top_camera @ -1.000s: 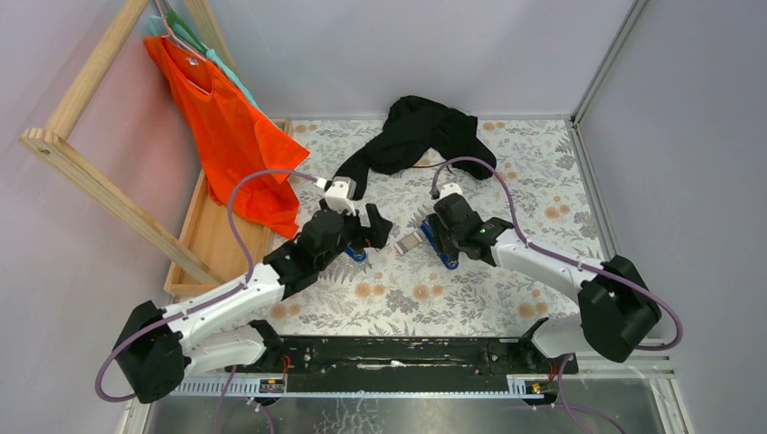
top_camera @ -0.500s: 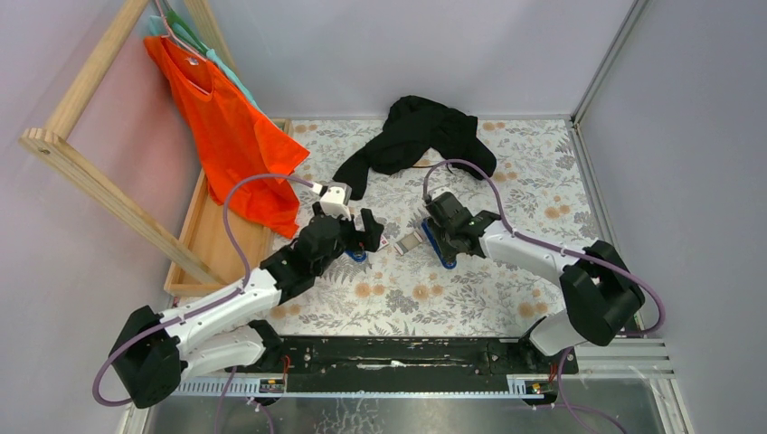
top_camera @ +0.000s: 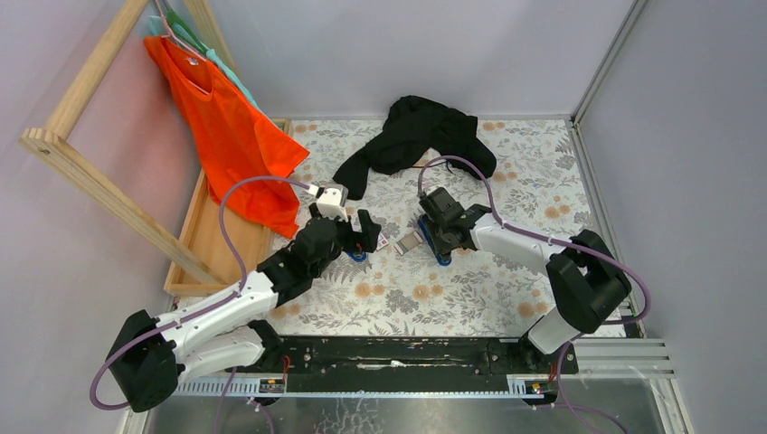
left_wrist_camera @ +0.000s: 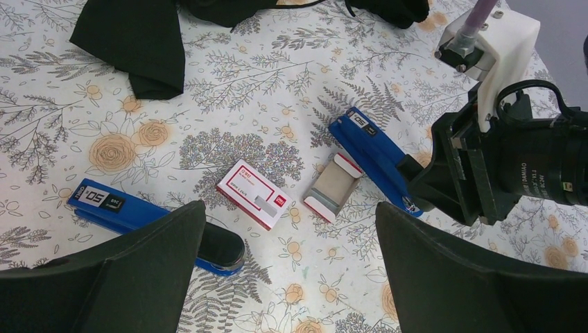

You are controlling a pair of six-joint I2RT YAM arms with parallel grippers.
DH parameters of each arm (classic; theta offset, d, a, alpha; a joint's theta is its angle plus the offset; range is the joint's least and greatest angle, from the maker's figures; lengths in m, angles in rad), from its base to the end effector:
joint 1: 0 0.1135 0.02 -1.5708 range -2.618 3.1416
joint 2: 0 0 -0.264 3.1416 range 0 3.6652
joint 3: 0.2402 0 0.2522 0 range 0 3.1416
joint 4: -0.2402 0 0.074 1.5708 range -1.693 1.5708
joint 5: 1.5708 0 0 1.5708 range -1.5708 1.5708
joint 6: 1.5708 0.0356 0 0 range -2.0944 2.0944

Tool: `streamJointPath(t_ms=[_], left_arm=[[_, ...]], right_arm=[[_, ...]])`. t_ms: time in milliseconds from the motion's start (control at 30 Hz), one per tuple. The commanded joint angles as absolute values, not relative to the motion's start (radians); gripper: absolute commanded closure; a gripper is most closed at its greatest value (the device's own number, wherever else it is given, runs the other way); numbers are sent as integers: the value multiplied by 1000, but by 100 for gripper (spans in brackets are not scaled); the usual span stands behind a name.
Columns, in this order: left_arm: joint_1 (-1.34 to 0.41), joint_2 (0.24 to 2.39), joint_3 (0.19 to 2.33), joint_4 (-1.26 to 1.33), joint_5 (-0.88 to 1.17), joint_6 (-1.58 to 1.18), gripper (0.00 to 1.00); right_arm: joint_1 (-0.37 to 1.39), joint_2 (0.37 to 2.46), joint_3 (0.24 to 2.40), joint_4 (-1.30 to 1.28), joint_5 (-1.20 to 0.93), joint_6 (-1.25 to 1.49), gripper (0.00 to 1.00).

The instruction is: Load the staples into the stapler

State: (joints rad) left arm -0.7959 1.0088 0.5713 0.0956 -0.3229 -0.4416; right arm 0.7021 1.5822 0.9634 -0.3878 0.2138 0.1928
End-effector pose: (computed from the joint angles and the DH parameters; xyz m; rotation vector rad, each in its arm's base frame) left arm 0.1677 -0.1551 0.2513 0.1210 1.9261 -0.5303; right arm 0.2458 0.1980 0.1923 -0.5640 2.4807 0.0729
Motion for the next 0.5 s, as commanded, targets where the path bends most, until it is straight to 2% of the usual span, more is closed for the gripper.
streamJointPath(t_ms=[0,233,467], left_arm=[[-793,1002,564,114,-357,-430,0],[-792,1000,565,109,-365,-433,0],[-792,979,568,96,-390,-444,0]], right_arm=[[701,1678,950,-443,139,233,81],[699,1705,986,-457,165,246,87],[665,1626,1026,-436,313,280,89]])
